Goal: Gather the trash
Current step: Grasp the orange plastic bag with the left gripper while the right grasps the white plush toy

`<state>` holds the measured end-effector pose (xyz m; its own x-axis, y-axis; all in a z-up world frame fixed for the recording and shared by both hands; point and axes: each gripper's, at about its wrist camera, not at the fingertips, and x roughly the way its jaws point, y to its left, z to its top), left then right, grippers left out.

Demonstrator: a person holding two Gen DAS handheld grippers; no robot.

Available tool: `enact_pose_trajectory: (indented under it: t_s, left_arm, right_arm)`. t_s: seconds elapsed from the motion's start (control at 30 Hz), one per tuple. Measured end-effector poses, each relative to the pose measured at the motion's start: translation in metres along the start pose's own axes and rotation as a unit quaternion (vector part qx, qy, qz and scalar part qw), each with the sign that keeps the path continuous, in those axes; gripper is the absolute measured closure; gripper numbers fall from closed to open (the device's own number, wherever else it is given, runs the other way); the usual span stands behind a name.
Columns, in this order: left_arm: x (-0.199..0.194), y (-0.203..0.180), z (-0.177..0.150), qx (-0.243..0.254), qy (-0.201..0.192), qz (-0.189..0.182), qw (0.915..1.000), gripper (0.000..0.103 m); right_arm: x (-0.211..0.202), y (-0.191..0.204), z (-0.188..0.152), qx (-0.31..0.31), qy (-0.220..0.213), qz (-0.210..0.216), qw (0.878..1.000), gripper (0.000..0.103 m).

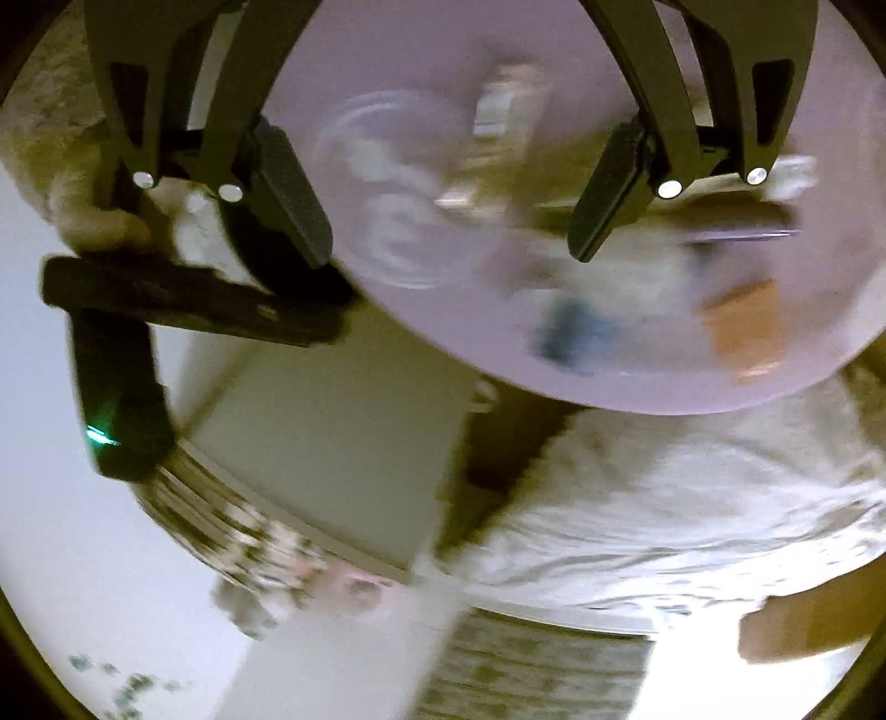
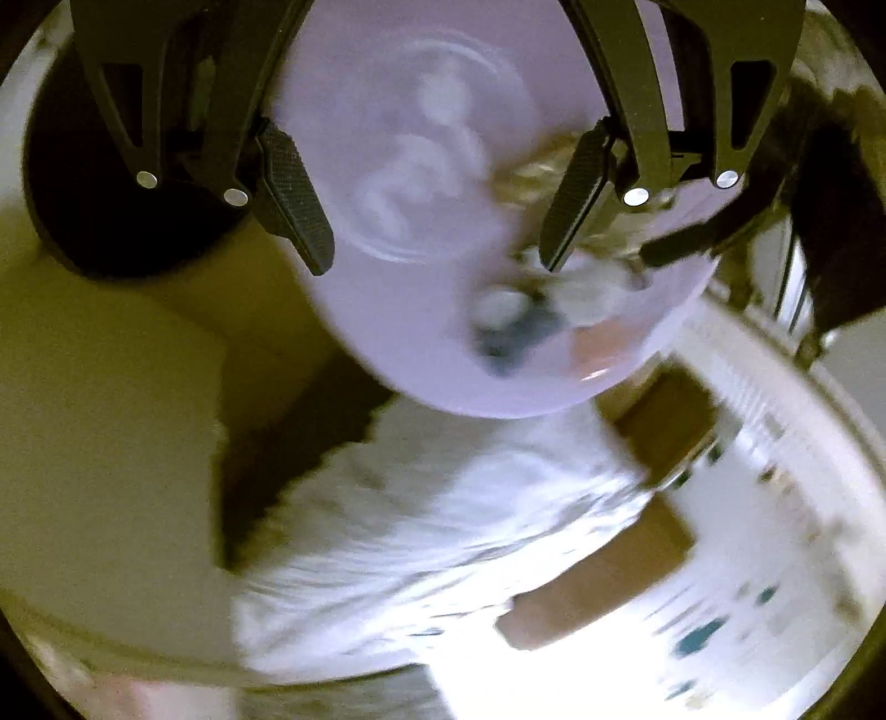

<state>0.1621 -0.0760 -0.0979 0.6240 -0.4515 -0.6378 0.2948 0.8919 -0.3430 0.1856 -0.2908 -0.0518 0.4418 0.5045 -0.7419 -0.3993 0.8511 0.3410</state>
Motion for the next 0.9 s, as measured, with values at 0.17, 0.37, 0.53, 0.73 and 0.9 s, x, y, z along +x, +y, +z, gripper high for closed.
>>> enact_pose_trajectory:
  t_s: [0.17, 0.37, 0.53, 0.73, 0.9]
  left_arm:
    - [-0.011, 0.097, 0.017, -0.073, -0.007, 0.064, 0.9952, 0.018]
    - [0.025, 0.155, 0.037, -0.088, 0.027, 0.082, 0.9924, 0.032]
    - [0.057, 0.178, 0.040, -0.087, 0.058, 0.090, 0.9905, 0.046]
    - [0.063, 0.178, 0.041, -0.085, 0.051, 0.092, 0.9908, 0.081]
    - [0.048, 0.167, 0.035, -0.086, 0.029, 0.086, 0.9922, 0.083]
  right_arm:
    - [0.045, 0.065, 0.013, -0.068, 0.022, 0.022, 0.997, 0.027]
    - [0.097, 0.096, 0.019, -0.088, 0.041, 0.021, 0.995, 0.030]
    - [0.132, 0.110, 0.015, -0.118, 0.063, -0.007, 0.991, 0.041]
    - [0.147, 0.110, 0.001, -0.129, 0.068, -0.015, 0.989, 0.058]
    - [0.130, 0.103, 0.003, -0.113, 0.042, 0.001, 0.993, 0.064]
